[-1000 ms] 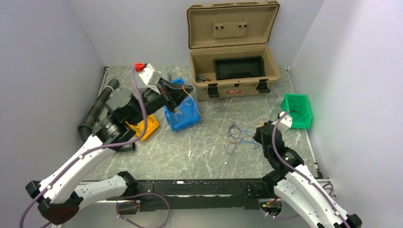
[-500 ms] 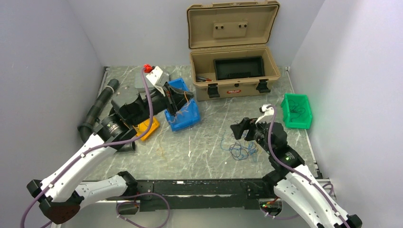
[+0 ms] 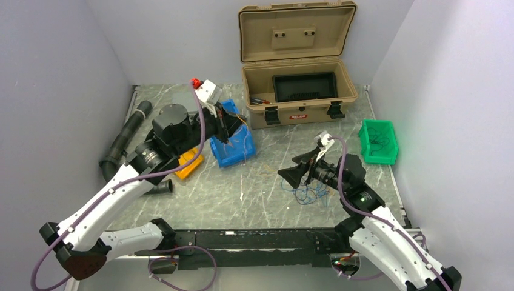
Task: Untangle the cables
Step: Place the cable in the bin.
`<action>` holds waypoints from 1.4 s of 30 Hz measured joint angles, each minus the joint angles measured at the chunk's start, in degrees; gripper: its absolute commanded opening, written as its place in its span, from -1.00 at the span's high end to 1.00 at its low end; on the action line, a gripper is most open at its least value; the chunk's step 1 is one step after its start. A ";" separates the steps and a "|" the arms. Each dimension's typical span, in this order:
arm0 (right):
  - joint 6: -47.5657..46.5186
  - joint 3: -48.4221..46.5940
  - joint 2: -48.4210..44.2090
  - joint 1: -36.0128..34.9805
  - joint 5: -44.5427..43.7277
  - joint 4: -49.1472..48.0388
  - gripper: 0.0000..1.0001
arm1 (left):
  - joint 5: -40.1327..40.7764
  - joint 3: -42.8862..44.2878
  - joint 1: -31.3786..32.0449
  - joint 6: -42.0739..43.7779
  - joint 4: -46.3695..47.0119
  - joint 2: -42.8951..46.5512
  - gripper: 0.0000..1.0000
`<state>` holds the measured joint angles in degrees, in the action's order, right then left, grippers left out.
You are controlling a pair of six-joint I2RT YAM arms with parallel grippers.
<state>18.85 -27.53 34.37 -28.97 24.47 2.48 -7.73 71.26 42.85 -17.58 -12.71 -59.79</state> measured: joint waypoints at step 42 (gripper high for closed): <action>-3.48 -2.32 -3.56 0.00 -7.41 1.03 -0.80 | -2.03 27.41 -25.29 4.85 -9.03 -37.24 1.00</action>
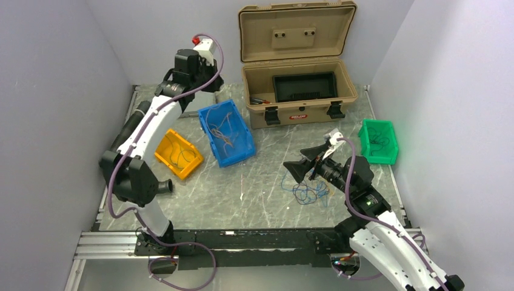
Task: Untangle the cables
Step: Place the cable in the bin.
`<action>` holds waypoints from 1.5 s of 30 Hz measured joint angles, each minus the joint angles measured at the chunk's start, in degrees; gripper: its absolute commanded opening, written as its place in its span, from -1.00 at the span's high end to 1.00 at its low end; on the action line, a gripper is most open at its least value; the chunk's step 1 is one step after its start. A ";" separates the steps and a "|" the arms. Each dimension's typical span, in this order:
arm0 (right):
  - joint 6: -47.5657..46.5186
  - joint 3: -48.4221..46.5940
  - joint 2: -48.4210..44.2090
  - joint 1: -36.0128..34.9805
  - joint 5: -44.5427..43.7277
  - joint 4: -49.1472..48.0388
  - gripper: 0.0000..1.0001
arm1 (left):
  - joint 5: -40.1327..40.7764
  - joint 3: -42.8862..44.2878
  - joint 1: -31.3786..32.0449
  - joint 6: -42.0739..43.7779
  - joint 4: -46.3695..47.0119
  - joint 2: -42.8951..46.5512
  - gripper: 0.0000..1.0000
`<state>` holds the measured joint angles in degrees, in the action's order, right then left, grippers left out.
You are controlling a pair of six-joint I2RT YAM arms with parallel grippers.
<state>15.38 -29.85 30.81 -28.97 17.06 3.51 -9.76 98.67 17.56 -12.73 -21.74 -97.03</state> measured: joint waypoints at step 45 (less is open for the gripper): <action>3.21 -0.81 -8.76 0.00 -0.13 5.62 -0.81 | 8.09 11.96 0.46 0.48 -11.91 -21.94 1.00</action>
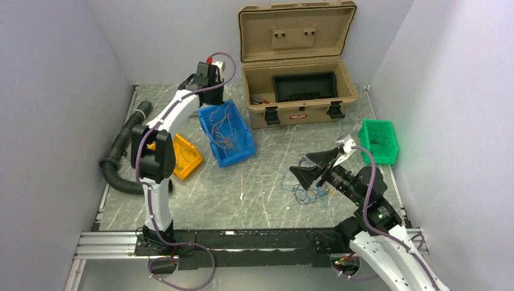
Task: Untangle the cables
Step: Place the cable in the bin.
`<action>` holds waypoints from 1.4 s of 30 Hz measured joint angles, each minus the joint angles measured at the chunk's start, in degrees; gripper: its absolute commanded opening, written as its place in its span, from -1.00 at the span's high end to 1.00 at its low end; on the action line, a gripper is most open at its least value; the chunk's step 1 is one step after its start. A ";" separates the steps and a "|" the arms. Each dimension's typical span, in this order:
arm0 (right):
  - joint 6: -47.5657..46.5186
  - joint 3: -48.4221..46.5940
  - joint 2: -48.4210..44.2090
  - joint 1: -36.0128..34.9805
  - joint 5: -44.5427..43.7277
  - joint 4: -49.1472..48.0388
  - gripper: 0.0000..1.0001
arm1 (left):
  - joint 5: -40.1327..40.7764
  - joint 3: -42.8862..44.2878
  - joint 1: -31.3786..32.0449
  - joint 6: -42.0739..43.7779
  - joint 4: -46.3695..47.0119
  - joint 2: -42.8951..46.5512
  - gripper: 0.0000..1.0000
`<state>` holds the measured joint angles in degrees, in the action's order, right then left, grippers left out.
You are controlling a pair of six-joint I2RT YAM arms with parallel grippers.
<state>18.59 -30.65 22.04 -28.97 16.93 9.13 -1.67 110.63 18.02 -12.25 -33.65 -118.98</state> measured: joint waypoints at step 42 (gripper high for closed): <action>11.41 -5.77 16.92 1.95 -26.88 22.25 -0.87 | -3.19 -26.01 6.69 0.37 -1.68 31.15 -0.99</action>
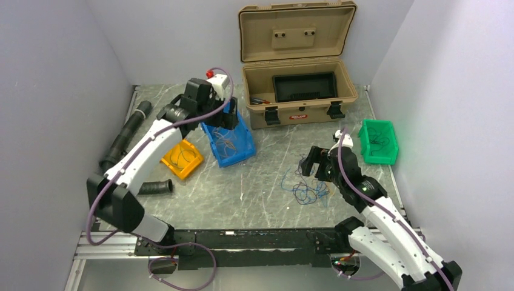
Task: Untangle the cables
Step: Place the cable in the bin, then untie the cable.
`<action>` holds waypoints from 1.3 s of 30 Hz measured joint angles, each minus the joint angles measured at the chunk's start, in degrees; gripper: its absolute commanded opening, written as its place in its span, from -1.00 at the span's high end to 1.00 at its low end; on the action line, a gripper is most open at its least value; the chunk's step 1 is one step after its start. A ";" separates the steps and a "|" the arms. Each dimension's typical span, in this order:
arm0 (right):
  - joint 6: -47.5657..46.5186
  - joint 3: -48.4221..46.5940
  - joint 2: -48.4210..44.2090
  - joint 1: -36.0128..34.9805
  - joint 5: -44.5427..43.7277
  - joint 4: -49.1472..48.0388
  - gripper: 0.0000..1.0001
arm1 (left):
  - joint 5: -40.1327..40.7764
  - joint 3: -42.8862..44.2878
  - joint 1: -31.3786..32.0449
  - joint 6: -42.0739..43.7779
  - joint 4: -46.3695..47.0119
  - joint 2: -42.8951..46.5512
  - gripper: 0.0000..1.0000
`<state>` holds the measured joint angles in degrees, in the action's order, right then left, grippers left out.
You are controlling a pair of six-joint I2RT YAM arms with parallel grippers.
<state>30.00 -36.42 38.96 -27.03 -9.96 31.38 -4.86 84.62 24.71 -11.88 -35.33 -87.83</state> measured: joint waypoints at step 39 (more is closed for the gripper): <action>11.58 4.90 9.18 2.75 24.22 -8.74 1.00 | -20.50 -35.82 26.29 -7.91 50.60 7.30 -0.86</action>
<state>41.58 -31.53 48.14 -24.27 14.26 22.63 -25.36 48.80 51.00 -19.79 15.27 -80.53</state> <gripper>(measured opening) 0.007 0.948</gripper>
